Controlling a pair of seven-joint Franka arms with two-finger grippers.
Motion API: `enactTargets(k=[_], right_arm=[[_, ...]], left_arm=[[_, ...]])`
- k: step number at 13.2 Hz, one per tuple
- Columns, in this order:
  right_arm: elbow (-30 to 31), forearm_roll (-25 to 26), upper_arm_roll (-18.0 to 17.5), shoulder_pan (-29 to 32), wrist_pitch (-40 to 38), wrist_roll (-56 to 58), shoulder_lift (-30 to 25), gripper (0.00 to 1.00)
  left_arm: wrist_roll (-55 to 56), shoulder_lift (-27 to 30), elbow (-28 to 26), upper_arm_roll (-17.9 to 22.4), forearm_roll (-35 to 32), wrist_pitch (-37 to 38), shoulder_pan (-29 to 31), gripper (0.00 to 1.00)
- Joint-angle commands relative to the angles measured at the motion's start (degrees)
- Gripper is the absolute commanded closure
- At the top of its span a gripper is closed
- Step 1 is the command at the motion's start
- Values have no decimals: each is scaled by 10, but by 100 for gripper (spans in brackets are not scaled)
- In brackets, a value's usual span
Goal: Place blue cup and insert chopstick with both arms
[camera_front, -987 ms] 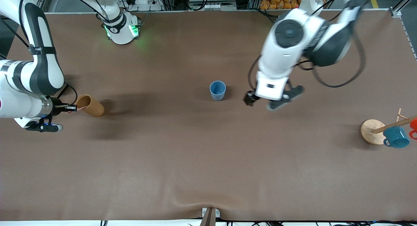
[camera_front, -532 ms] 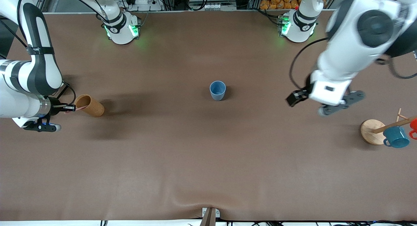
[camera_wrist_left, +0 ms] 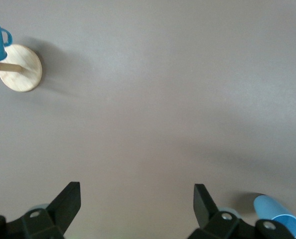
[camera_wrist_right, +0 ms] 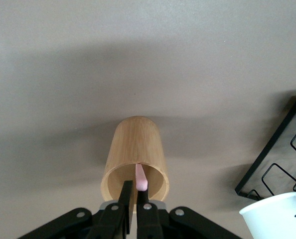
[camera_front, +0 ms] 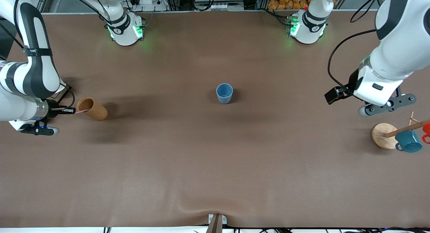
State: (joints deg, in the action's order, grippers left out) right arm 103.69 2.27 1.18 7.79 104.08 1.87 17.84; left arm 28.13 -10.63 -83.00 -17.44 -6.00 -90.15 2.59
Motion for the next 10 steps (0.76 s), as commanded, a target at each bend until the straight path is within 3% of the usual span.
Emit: enactTargets(k=[1,7,10], right_arm=[[-9,-7,-9,14,-6,5,-3,90],[-14,-7,-9,15,8,4,3,90],[-13,-16,-9,18,18,4,6,90]], left_arm=[[-57,23,-8,28,13,16,-5,0],[-188,35,-9,84,27,30,-6,0],[-192,37,-6,96,49,30,-5,0]])
